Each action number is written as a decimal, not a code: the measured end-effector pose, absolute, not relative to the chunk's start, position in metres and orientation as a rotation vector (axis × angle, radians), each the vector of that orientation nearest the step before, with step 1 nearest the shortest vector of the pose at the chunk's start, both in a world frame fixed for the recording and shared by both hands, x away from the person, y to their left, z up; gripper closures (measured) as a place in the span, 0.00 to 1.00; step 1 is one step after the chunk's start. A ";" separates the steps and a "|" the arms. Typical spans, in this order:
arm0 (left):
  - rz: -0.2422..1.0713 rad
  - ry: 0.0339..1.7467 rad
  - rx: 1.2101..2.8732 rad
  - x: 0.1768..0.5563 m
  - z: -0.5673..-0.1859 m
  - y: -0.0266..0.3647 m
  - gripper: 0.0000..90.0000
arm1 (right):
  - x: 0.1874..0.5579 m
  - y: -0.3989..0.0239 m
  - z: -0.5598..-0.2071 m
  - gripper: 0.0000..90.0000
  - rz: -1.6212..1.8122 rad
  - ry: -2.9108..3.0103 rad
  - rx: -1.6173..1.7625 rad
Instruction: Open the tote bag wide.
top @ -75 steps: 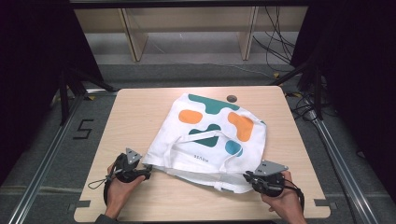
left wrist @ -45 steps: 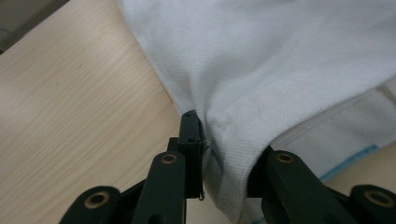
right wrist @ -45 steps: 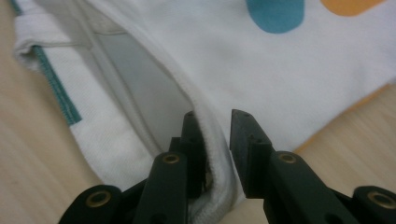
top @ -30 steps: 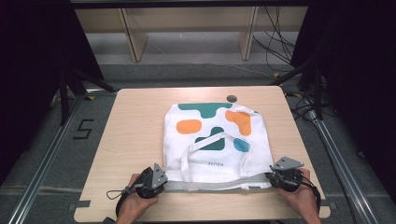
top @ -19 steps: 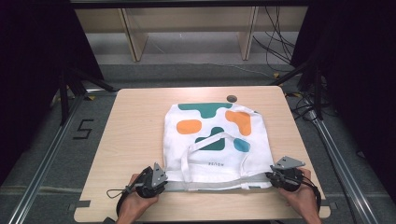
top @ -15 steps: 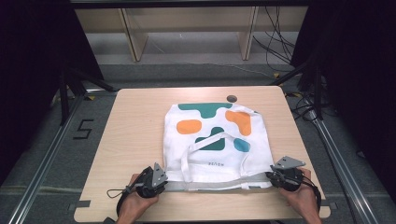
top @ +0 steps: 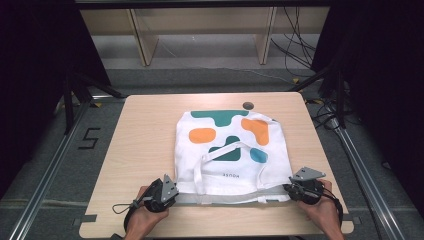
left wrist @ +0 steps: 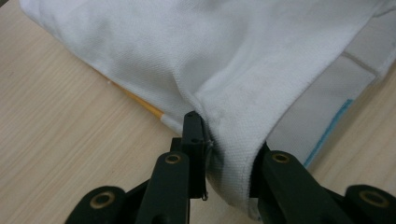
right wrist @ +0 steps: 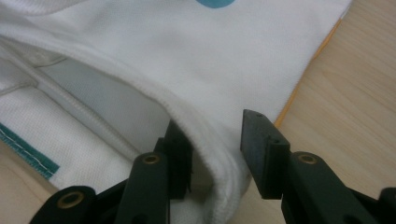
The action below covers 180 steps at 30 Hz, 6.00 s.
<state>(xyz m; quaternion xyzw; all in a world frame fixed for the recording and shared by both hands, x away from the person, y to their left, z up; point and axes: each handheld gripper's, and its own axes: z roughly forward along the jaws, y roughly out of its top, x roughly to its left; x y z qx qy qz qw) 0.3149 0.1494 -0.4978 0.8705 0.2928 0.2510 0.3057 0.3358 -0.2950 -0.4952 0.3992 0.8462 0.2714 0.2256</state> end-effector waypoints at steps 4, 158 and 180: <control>0.667 0.770 2.286 0.314 -0.498 0.151 0.86 | 0.339 -0.295 -0.496 0.73 0.743 2.357 1.106; 0.582 0.846 1.942 0.419 -0.447 0.152 0.92 | 0.389 -0.301 -0.385 0.96 1.081 1.955 0.947; 0.525 0.897 2.098 0.425 -0.503 0.135 0.92 | 0.409 -0.302 -0.464 0.96 0.885 2.178 1.020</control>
